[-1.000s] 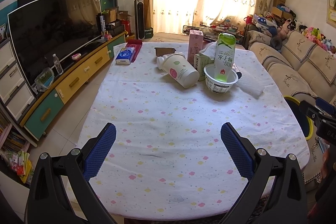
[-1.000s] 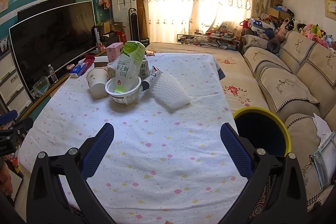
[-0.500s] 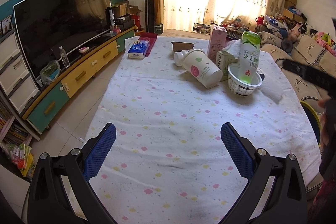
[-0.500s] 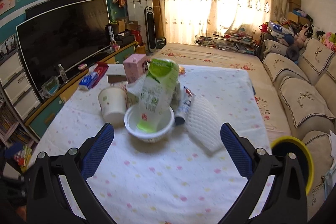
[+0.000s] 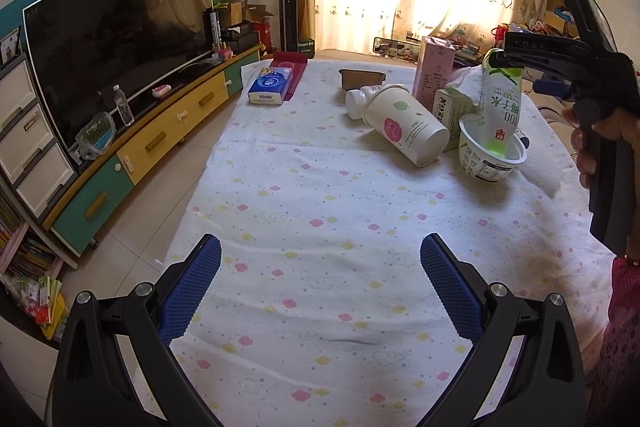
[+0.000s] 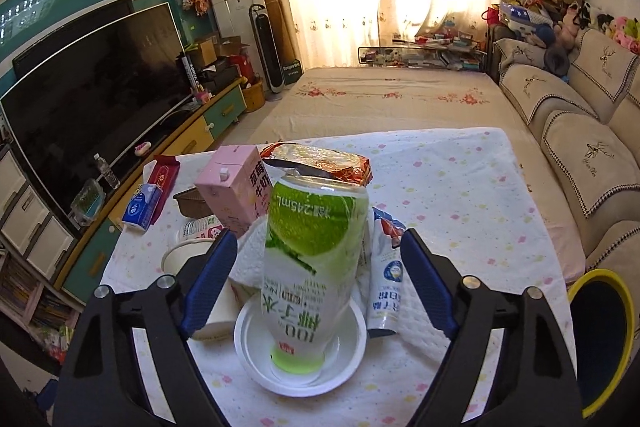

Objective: Collect trash
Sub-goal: 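Grasp the green-labelled drink bottle with the right gripper and lift it, then carry the bottle over the yellow-rimmed bin and release it with the right gripper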

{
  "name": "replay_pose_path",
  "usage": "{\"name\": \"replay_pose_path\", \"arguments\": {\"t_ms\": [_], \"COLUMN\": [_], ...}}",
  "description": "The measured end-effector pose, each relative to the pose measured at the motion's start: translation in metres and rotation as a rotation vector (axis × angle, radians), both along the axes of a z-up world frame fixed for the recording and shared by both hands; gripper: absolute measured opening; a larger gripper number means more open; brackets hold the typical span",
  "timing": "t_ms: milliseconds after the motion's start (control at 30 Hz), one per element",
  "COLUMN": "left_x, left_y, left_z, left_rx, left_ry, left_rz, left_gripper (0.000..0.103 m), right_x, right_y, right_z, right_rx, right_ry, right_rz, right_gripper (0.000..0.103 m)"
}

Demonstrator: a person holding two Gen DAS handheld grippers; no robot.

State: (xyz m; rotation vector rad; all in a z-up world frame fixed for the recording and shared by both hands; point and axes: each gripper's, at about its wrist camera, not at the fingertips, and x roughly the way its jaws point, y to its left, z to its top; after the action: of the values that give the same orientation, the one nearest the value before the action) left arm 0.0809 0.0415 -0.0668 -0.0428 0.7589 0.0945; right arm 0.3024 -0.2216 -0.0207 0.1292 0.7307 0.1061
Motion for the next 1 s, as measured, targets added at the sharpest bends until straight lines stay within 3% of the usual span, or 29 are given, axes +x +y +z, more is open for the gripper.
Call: {"name": "replay_pose_path", "arguments": {"t_ms": [167,267,500,1000], "left_x": [0.002,0.002,0.001,-0.001], "left_y": [0.001,0.002,0.003,-0.018], "left_z": [-0.005,-0.006,-0.005,0.001], "left_rx": [-0.006,-0.004,-0.004,0.02], "left_ry": [0.011,0.012,0.008,0.003], "left_rz": [-0.001,-0.002,0.007,-0.04], "left_gripper": [0.098,0.098,0.098,0.098], "right_x": [0.014,0.021,0.002,-0.067], "right_y": [0.008,0.009,-0.003,-0.053], "right_z": [-0.006,-0.01,-0.005,0.058], "right_rx": [-0.028,-0.033,0.054,0.122], "right_ry": [0.02,0.049,0.005,-0.197], "right_rz": [-0.01,-0.012,-0.002,-0.008], "right_gripper": [0.07,0.055,0.054,0.053]}}
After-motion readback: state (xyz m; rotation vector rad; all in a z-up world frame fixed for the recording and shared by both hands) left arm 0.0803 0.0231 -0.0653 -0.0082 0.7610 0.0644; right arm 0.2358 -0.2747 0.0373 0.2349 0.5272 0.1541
